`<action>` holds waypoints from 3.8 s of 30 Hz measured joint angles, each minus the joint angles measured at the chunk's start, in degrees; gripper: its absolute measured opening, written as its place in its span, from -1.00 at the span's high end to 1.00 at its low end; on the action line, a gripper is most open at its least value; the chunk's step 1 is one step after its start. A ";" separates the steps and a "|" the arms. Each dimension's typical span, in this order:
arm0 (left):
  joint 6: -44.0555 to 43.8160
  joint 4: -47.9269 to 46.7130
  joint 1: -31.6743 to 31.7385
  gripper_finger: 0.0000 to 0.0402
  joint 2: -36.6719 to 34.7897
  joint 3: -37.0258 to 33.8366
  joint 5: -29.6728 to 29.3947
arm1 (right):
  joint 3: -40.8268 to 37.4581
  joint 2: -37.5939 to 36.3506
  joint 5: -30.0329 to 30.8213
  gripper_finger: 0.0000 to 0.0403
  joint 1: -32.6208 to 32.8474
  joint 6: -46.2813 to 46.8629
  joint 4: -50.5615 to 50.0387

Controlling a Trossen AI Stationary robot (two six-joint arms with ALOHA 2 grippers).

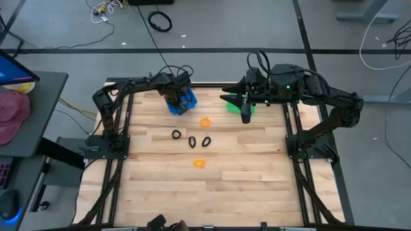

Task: Sort spring keychains
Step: Put the yellow spring keychain into the blue bin, then put the black spring keychain into the green bin

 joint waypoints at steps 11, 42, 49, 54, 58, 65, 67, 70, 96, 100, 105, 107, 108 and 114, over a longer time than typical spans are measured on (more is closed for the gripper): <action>0.23 1.14 -0.55 0.89 3.31 0.00 0.92 | 0.00 0.00 0.00 0.32 0.01 0.46 -0.02; 1.00 -17.80 -8.26 0.39 -5.51 29.17 2.02 | 0.00 0.00 -0.02 0.32 0.01 -0.73 -2.51; 0.18 -9.00 -16.25 0.95 -15.68 28.92 0.62 | 0.01 -0.01 -0.02 0.32 0.01 -1.31 -2.64; 4.74 -2.87 -20.93 0.98 -20.42 28.92 0.04 | 0.01 -0.02 -0.02 0.32 0.01 -1.49 -2.73; 4.24 3.24 -24.03 0.99 -22.88 25.75 0.12 | 0.02 -0.02 -0.02 0.32 -0.01 -1.46 -2.98; -0.37 24.64 -28.04 0.99 -30.14 4.58 2.63 | 0.02 -0.02 -0.02 0.32 0.01 -1.29 -3.66; -2.04 31.45 -28.69 0.99 -32.17 -0.13 3.82 | 0.02 -0.02 -0.02 0.32 0.01 -1.27 -3.70; -3.72 36.38 -29.27 0.99 -34.93 -4.26 4.26 | 0.02 -0.02 -0.02 0.32 0.01 -1.27 -3.76; -7.48 19.43 -32.98 0.98 -55.61 -20.84 -5.08 | 0.02 -0.04 -0.04 0.32 0.01 -1.44 -3.85; -9.94 21.70 -32.99 0.95 -58.40 -24.59 -8.90 | 0.02 -0.04 -0.04 0.32 -0.08 -1.46 -3.45; -18.96 18.52 -29.51 0.93 -56.19 -23.42 -13.95 | 0.02 -0.04 -0.04 0.32 -0.08 -1.46 -2.86; -26.25 14.09 -26.23 0.93 -53.34 -21.70 -14.21 | 0.02 -0.04 -0.04 0.32 -0.08 -1.03 -2.70; -29.84 11.51 -24.82 0.93 -51.91 -21.00 -13.73 | 0.02 -0.04 -0.04 0.32 -0.08 -1.03 -2.69; -42.06 0.31 -19.44 0.93 -43.47 -17.19 -6.73 | 0.02 -0.04 -0.04 0.32 -0.08 -1.04 -2.23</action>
